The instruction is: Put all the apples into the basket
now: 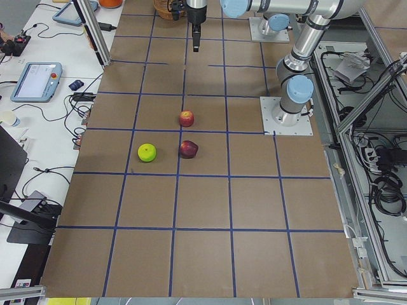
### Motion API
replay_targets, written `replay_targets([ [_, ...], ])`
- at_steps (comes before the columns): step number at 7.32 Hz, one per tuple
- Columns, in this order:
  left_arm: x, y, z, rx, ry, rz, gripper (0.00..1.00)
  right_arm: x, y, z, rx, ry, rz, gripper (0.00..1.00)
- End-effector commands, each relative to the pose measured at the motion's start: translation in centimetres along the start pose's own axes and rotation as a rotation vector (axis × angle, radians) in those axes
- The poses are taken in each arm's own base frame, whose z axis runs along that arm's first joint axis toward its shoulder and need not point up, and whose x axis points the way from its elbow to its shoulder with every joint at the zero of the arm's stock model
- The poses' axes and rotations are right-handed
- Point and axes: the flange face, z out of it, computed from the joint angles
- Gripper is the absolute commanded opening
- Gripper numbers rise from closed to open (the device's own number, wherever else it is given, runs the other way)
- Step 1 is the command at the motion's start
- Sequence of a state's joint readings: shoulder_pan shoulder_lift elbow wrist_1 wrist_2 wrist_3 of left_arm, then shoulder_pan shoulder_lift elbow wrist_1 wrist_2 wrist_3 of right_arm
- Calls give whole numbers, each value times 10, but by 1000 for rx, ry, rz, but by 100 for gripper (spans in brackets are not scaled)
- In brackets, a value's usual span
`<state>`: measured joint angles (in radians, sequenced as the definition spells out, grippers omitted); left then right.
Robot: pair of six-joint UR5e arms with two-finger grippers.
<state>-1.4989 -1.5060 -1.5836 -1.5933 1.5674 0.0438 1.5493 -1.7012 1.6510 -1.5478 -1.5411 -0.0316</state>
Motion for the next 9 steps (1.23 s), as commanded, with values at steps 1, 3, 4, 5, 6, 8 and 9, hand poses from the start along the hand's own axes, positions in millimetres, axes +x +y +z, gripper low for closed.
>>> replay_targets([
  [1, -39, -5, 5, -6, 1, 5, 100, 0, 0, 1, -3, 0, -1, 100],
  [3, -114, -24, 33, -48, 11, -115, 100, 0, 0, 1, -3, 0, -1, 100],
  [4, -147, -45, 67, -7, -1, -153, 100, 0, 0, 1, -3, -1, -1, 100],
  [5, -167, -57, 109, -13, 3, -188, 100, 0, 0, 1, -3, -1, -1, 100],
  [6, -173, -74, 149, 6, 5, -193, 100, 0, 0, 2, -3, -1, -1, 100],
  [8, -176, -89, 204, -22, 15, -181, 100, 0, 0, 2, -4, 0, -1, 100],
  [9, -177, -95, 231, -27, 15, -181, 100, 0, 0, 2, -4, 0, -1, 100],
])
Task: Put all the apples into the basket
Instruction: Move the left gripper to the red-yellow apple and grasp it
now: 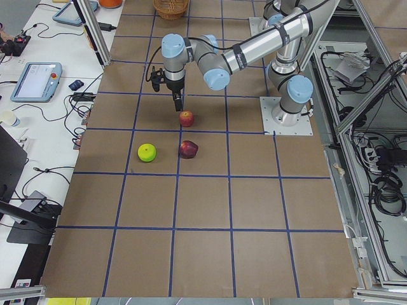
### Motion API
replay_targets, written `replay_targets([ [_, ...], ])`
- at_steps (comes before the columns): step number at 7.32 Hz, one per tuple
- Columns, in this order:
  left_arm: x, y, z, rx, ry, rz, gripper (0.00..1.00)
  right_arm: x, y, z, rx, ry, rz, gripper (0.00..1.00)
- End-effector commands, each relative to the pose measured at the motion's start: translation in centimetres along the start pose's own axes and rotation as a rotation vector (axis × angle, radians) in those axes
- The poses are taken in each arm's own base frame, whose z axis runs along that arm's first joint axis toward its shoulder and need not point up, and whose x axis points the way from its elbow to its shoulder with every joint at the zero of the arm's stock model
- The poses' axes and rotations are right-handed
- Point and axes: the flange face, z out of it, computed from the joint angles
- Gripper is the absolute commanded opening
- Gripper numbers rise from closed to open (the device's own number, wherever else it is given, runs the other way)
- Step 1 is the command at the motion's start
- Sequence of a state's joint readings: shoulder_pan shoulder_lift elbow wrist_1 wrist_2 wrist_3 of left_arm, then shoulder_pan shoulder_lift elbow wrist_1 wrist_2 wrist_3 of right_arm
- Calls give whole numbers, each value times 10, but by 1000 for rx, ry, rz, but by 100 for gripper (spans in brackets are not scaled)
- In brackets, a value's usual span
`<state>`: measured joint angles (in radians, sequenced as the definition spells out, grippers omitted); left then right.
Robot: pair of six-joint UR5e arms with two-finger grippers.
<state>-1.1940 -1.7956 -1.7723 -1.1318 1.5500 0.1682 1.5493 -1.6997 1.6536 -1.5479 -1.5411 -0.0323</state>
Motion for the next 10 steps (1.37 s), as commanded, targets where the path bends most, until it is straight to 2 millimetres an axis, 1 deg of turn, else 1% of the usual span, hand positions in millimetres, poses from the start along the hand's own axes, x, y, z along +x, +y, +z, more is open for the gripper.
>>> replay_targets([
  [1, -2, -16, 48, 13, -3, 0, 100, 0, 0, 0, 1, -1, 0, 100],
  [2, 2, -19, 57, 2, -1, -6, 100, 1, 0, 0, 1, 1, 2, 100],
  [3, 12, -15, 73, -32, 6, -2, 100, 1, 0, 0, 1, 1, 0, 100],
  [4, 21, -5, 100, -73, 6, -41, 100, 1, 0, 0, 0, 1, 0, 100],
  [5, 22, -3, 112, -32, 2, -42, 100, 1, 0, 0, 1, 1, 2, 100],
  [6, 22, 6, 127, -55, -1, -44, 100, 1, 0, 0, 1, 1, 2, 100],
  [7, 23, 11, 136, -73, -5, -47, 100, 1, 0, 0, 1, 1, 2, 100],
  [8, 33, 13, 131, -71, -12, -36, 100, 1, 0, 0, 0, 1, 2, 100],
  [9, 40, 15, 129, -65, -13, -30, 100, 1, 0, 0, -2, 1, 0, 100],
  [10, 38, 22, 130, -73, -41, -14, 89, 1, 0, 0, -2, 1, 0, 100],
])
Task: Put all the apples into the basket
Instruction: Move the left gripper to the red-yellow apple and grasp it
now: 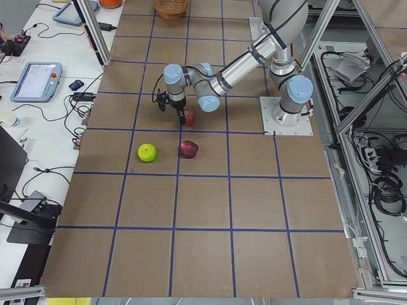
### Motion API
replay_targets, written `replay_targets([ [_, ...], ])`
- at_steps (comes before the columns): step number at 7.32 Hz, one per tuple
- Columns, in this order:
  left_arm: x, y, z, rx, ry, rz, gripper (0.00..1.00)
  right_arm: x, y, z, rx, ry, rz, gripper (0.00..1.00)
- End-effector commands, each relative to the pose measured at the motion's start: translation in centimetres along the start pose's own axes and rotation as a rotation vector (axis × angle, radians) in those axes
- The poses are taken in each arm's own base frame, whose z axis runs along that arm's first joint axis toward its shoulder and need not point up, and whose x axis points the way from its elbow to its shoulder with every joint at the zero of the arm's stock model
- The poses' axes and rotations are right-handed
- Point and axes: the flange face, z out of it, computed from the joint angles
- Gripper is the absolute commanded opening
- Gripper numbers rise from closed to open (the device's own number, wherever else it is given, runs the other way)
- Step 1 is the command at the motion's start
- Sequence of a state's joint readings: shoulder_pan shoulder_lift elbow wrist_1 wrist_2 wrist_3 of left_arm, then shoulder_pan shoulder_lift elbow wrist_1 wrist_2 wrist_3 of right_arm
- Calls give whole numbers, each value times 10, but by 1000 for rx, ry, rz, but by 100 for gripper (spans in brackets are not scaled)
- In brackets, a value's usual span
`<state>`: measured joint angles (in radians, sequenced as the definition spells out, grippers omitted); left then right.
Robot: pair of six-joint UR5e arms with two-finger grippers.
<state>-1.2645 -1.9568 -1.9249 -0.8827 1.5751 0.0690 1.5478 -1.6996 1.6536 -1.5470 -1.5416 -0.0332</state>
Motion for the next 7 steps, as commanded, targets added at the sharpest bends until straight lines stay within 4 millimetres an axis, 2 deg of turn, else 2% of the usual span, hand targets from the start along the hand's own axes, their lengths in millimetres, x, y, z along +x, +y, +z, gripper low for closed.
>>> replay_targets([
  [1, -3, 6, 2, -6, -61, 10, 58, 0, 0, 0, -1, 0, 0, 100],
  [2, 0, 7, -3, 4, -60, 5, 15, 0, 0, 0, 1, 0, -1, 100],
  [3, 4, 8, -16, 18, -59, 10, 0, 0, 0, 0, 1, 0, -1, 100],
  [4, 9, 9, -27, 37, -59, 15, 0, 0, 0, 0, -1, 0, 0, 100],
  [5, 42, 16, -38, 59, -40, 36, 0, 0, 0, 0, -1, 0, 0, 100],
  [6, 91, 12, -50, 93, -1, 39, 0, 0, 0, 0, -1, 0, 0, 100],
  [7, 141, 17, -52, 100, 46, 4, 0, 0, 0, 0, -1, 0, 0, 100],
])
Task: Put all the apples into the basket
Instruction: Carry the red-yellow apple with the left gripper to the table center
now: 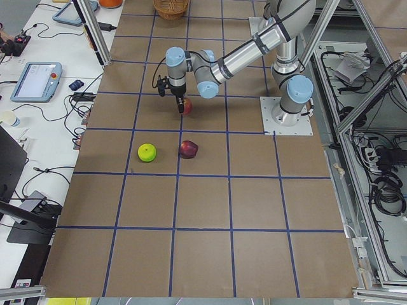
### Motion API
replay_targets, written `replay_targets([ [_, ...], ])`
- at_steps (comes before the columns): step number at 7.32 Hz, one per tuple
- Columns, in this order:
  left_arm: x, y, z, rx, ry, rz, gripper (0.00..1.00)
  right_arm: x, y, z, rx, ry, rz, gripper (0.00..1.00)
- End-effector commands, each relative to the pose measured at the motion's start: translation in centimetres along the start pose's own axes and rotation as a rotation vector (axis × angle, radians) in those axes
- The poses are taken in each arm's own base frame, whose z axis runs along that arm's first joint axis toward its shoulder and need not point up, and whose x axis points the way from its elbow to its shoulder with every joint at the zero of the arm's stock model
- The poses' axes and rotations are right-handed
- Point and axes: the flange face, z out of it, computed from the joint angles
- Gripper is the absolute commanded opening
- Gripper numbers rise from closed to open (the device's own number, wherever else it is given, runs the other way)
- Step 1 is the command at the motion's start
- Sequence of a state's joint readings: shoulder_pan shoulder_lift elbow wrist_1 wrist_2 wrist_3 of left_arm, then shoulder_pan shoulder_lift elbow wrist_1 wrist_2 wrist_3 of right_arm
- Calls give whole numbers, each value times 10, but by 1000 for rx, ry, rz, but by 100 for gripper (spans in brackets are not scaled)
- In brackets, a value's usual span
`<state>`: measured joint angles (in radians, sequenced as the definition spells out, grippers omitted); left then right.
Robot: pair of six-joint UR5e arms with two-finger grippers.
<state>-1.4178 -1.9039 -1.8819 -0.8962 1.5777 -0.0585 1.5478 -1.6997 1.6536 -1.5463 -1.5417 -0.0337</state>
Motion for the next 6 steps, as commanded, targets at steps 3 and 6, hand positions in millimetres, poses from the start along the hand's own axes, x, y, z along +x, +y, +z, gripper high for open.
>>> replay_targets([
  [3, 154, 39, -15, 66, 137, 15, 0, 0, -1, 1, -2, 0, 0, 100],
  [6, 207, 61, -7, 87, 260, -67, 0, 1, 0, 0, 0, 0, 2, 100],
])
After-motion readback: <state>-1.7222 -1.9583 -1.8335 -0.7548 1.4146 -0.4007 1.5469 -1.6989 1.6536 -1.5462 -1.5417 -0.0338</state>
